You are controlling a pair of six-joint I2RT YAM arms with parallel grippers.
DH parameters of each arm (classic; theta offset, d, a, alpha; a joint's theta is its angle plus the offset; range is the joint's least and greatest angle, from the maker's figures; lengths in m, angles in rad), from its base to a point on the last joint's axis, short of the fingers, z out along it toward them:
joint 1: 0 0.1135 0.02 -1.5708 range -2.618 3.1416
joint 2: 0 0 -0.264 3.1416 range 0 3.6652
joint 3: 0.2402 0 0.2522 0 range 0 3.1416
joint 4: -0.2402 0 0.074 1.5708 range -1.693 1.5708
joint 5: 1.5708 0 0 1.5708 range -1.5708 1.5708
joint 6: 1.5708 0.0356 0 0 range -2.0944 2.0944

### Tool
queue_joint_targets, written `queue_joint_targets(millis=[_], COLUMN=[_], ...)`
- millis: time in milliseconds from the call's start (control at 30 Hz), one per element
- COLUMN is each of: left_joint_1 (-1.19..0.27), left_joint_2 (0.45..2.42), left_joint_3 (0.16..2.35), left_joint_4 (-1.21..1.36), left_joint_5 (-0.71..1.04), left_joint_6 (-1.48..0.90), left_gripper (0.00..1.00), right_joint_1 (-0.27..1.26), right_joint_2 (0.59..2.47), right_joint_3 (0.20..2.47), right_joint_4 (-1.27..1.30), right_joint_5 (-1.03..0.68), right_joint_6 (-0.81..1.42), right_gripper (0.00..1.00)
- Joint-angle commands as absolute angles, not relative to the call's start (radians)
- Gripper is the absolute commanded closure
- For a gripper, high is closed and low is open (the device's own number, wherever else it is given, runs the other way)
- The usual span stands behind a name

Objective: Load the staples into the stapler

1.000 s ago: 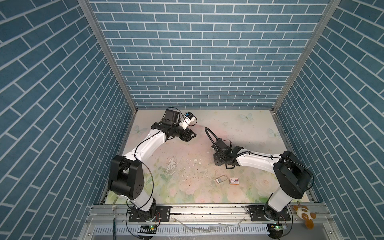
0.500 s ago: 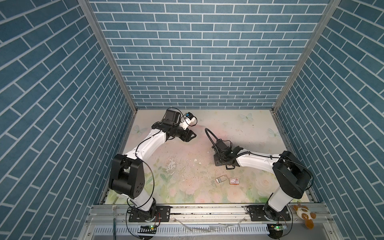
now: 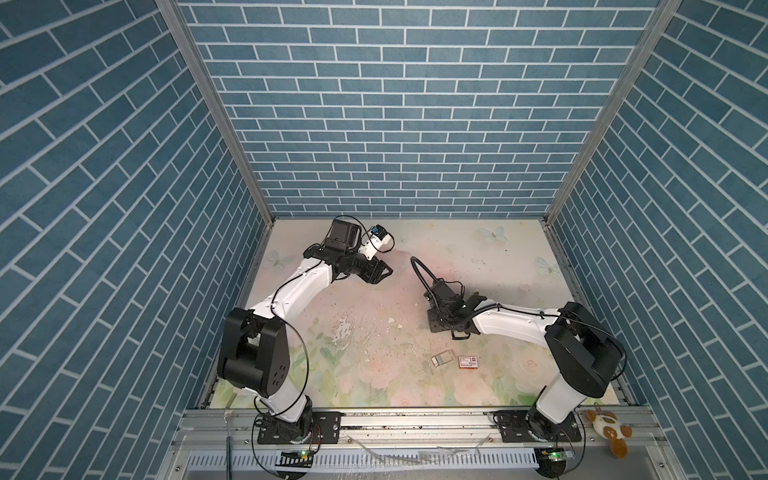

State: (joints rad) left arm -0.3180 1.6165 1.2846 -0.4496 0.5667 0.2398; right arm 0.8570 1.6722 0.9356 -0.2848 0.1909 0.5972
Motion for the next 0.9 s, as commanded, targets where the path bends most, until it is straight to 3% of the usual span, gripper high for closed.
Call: queue_joint_targets(millis=[0, 867], left_joint_1=[-0.314, -0.314], left_joint_2=[1.633, 1.628], left_joint_3=[1.273, 1.272], left_joint_4=[-0.441, -0.442], left_joint_5=[0.575, 0.569], left_joint_6=[0.238, 0.239], left_gripper=[0.38, 0.38], right_joint_1=[0.852, 0.857], right_joint_2=[1.674, 1.625], right_joint_3=[0.908, 0.859], right_joint_4=[-0.303, -0.288], right_joint_5=[0.188, 0.178], right_joint_6=[0.618, 0.649], right_gripper=[0.88, 0.85])
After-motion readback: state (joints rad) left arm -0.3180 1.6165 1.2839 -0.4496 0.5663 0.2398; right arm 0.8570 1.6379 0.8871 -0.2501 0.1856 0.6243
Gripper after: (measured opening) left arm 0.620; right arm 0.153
